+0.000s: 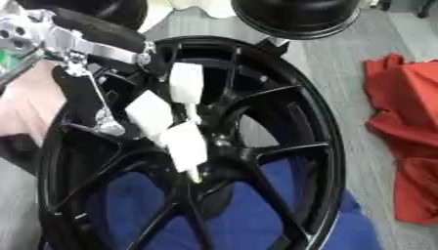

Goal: Pull the pin out of the wheel hub.

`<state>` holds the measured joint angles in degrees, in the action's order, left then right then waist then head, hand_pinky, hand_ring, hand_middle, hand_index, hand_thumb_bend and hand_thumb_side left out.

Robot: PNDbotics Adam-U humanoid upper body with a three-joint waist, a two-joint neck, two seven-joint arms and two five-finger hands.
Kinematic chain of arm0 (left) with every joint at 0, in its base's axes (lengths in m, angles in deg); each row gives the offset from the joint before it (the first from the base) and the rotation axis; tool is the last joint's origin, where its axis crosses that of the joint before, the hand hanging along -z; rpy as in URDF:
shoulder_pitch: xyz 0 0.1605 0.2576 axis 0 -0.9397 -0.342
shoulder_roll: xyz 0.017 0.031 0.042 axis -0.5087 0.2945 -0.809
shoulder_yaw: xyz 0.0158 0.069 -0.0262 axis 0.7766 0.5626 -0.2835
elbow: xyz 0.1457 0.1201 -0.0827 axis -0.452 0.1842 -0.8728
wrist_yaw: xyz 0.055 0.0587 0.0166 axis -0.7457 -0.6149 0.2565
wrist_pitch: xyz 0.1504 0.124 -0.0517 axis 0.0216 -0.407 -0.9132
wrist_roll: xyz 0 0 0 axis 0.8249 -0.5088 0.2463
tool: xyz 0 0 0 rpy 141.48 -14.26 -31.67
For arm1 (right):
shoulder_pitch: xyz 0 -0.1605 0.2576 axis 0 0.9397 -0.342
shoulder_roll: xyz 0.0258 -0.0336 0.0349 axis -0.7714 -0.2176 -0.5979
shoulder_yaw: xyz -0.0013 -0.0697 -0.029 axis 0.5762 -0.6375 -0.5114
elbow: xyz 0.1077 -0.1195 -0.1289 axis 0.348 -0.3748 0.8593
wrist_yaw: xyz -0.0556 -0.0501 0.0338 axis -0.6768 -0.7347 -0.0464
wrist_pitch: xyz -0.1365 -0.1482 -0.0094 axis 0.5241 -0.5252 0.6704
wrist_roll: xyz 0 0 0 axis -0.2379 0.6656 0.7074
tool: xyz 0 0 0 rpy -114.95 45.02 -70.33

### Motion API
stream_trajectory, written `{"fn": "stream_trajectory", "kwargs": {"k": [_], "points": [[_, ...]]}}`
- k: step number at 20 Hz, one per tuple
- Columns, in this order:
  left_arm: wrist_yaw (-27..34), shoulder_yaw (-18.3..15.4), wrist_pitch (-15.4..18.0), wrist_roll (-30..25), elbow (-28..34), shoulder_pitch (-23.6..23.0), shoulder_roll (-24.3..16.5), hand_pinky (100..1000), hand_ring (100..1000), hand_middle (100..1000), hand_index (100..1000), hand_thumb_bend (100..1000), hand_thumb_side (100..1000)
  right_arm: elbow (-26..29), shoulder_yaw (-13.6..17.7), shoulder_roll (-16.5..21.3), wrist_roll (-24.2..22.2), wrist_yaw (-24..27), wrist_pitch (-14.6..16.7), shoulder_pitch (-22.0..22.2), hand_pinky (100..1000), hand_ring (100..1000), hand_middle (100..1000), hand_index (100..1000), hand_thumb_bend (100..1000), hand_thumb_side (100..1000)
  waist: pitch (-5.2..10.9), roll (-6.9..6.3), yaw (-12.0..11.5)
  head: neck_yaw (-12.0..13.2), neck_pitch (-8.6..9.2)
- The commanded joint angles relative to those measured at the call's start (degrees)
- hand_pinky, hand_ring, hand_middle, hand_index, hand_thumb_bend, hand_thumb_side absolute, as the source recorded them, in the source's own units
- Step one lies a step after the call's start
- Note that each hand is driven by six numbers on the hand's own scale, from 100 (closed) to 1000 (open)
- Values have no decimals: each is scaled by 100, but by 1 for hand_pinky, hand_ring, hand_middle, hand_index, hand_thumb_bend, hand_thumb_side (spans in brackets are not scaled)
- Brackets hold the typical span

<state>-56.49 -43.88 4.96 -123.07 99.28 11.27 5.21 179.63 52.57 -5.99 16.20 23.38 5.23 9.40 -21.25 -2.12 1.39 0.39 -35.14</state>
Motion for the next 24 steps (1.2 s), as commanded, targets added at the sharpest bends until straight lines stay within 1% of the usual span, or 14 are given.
{"fn": "stream_trajectory", "kwargs": {"k": [1, 3, 4, 5, 7, 12, 15, 20, 24], "points": [[165, -138, -151, 5, 118, 155, -101, 706, 493, 355, 488, 270, 100, 67, 64, 139, 31, -38, -13, -41, 658, 514, 611, 623, 100, 730, 116, 9, -1, 6, 48], [165, -159, -189, 5, 140, 167, -112, 697, 477, 329, 456, 314, 100, 73, 67, 143, 40, -42, -18, -42, 657, 514, 611, 623, 100, 729, 125, 3, -2, 6, 49], [162, -187, -203, 5, 152, 175, -116, 695, 473, 323, 448, 329, 100, 76, 67, 144, 44, -43, -21, -42, 657, 514, 611, 623, 100, 729, 129, 1, -4, 5, 52], [155, -222, -217, 5, 163, 183, -118, 692, 469, 317, 439, 366, 100, 78, 67, 145, 48, -44, -23, -40, 657, 514, 611, 623, 100, 730, 134, -2, -5, 5, 52], [114, -288, -231, 5, 185, 193, -130, 687, 465, 311, 431, 412, 100, 82, 70, 148, 55, -44, -28, -37, 658, 514, 611, 623, 100, 730, 145, -8, -8, 5, 59], [90, -512, -261, 13, 269, 180, -174, 676, 455, 304, 423, 453, 100, 90, 75, 155, 69, -53, -43, -29, 658, 514, 610, 623, 100, 729, 171, -13, -13, -2, 77], [144, -643, -332, 84, 315, 161, -199, 672, 448, 297, 419, 454, 100, 95, 81, 156, 80, -62, -53, -25, 658, 514, 610, 623, 100, 728, 186, -11, -12, -2, 91], [401, -879, -628, 302, 322, 152, -210, 667, 436, 287, 414, 417, 100, 95, 85, 163, 90, -67, -65, -16, 658, 514, 610, 623, 100, 727, 212, 5, -9, -2, 88], [495, -1179, -720, 437, 330, 213, -291, 669, 437, 289, 418, 399, 100, 98, 91, 178, 95, -74, -68, -6, 658, 514, 610, 623, 100, 725, 234, 20, -30, -8, 77]]}}
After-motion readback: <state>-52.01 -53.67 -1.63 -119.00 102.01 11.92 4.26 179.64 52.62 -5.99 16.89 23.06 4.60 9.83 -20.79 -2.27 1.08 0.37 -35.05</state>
